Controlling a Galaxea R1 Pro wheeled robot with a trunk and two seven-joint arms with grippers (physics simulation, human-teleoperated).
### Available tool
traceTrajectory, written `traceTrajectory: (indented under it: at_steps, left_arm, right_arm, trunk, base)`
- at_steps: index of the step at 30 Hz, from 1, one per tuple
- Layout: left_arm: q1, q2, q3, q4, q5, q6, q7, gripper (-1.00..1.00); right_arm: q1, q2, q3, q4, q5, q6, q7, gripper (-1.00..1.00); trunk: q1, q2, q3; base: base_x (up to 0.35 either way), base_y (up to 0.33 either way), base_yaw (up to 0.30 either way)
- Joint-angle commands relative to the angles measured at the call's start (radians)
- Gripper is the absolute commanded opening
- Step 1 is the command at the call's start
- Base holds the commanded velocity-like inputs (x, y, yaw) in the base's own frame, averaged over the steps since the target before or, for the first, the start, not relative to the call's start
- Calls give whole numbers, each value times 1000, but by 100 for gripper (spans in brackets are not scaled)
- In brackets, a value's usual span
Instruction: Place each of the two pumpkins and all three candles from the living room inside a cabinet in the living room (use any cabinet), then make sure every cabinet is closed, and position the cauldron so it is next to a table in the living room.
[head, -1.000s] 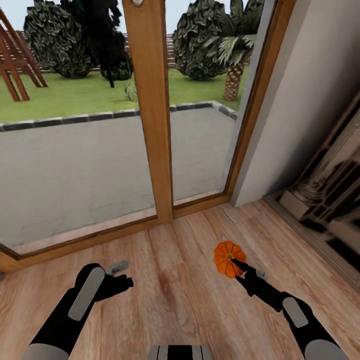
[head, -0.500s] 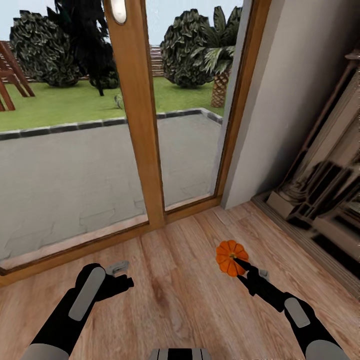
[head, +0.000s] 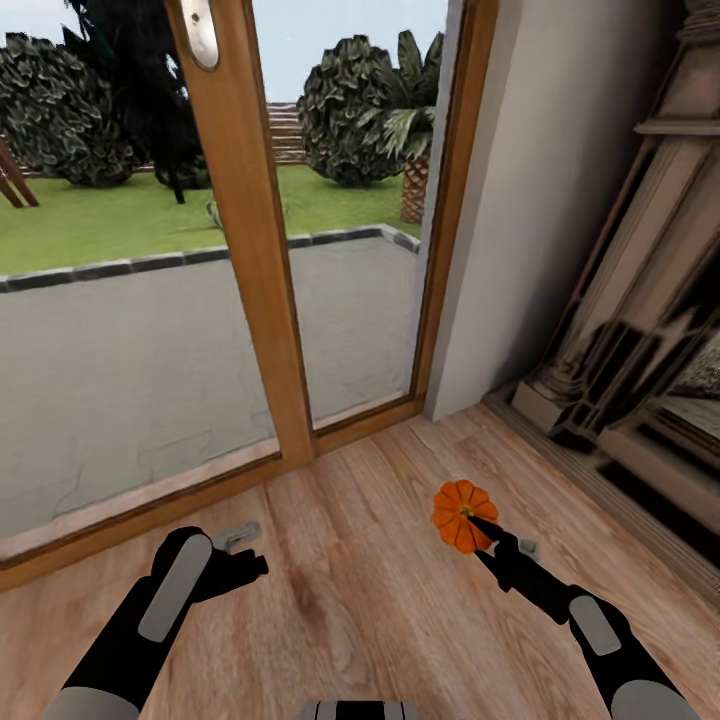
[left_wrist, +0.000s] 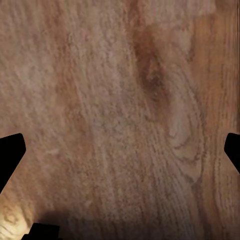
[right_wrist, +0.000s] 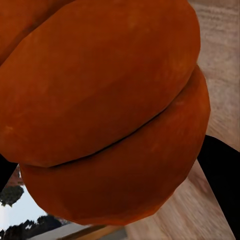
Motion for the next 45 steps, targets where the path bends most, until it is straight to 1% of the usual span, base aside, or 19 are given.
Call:
traceTrajectory:
  at_steps: [1, 7, 18, 38, 43, 45]
  left_arm:
    - [0, 1, -3, -1, 10, 1, 10, 100]
    - [0, 1, -5, -1, 9, -1, 10, 100]
    - [0, 1, -7, 0, 8, -1, 10, 100]
    - [0, -1, -7, 0, 6, -1, 10, 100]
    - [0, -1, -7, 0, 6, -2, 10, 100]
    - [0, -1, -7, 0, 6, -2, 10, 100]
  right_arm:
    - [-1, 0, -4, 0, -1, 6, 1, -100]
    - [-1, 0, -4, 1, -1, 6, 2, -100]
    - [-1, 0, -4, 1, -1, 5, 3, -100]
    - [-1, 0, -4, 1, 0, 4, 3, -100]
    - [0, 0, -34, 1, 0, 4, 4, -100]
    - [0, 0, -38, 1, 0, 4, 4, -100]
  trunk:
    - [-1, 0, 2]
    - [-1, 0, -7]
    - [-6, 3, 20]
    - [-83, 143, 55]
    - [-102, 178, 70]
    - [-109, 192, 76]
  base:
    - [0, 0, -138]
    - [0, 0, -134]
    - [0, 0, -117]
    - [0, 0, -90]
    - [0, 0, -5]
    - [0, 0, 0]
